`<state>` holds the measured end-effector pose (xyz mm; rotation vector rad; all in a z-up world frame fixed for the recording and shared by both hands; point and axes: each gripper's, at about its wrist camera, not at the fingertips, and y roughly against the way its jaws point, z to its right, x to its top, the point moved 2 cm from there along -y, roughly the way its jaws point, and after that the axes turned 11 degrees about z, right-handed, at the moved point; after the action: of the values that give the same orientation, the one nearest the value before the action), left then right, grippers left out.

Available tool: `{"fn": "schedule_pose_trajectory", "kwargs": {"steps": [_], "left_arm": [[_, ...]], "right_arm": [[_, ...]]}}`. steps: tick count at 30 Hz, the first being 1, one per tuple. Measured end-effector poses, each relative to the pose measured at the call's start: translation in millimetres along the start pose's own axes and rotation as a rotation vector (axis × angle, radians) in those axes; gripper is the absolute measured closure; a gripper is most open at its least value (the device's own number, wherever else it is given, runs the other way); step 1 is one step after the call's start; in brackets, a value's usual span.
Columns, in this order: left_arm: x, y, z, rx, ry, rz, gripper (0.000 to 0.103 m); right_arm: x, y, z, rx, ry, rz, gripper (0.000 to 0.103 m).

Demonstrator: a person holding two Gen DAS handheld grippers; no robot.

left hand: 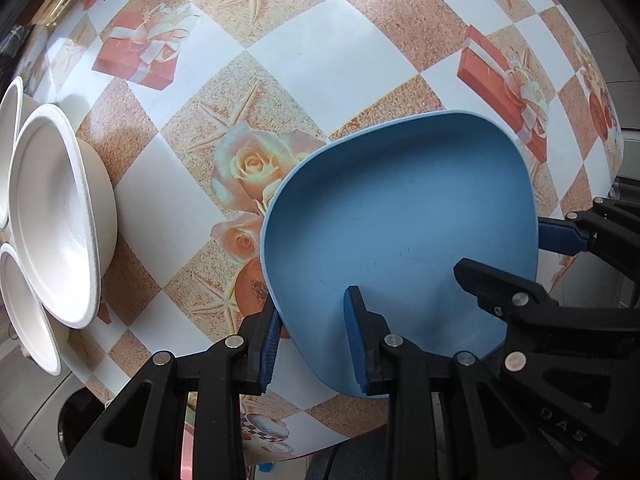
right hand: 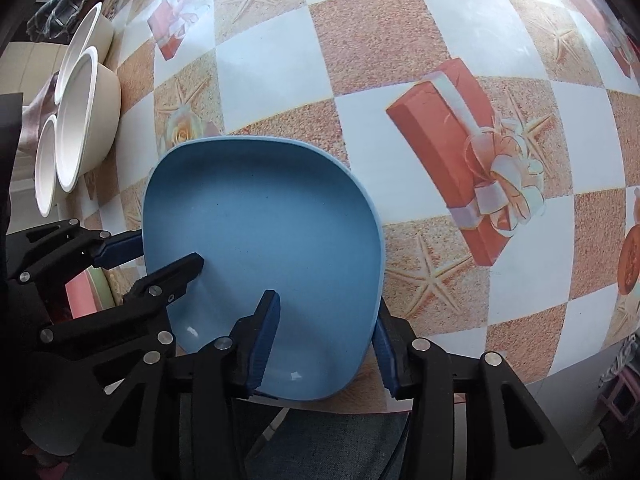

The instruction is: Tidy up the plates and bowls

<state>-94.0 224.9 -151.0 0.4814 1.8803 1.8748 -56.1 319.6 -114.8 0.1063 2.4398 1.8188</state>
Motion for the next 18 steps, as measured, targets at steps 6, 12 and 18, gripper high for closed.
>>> {"fn": "schedule_pose_trajectory", "kwargs": {"steps": [6,12,18], "left_arm": [[3,1,2,0.006,-0.004,-0.011,0.069],[3,3,2,0.008,-0.003,-0.016,0.069],[2,2,2,0.016,-0.014,-0.02,0.068]], "right_arm": [[-5,-10,-14,0.016,-0.013,0.006,0.056],[-4,-21,-20,0.039,-0.034,0.015,0.055],[-7,4,7,0.05,-0.042,0.021,0.055]]}}
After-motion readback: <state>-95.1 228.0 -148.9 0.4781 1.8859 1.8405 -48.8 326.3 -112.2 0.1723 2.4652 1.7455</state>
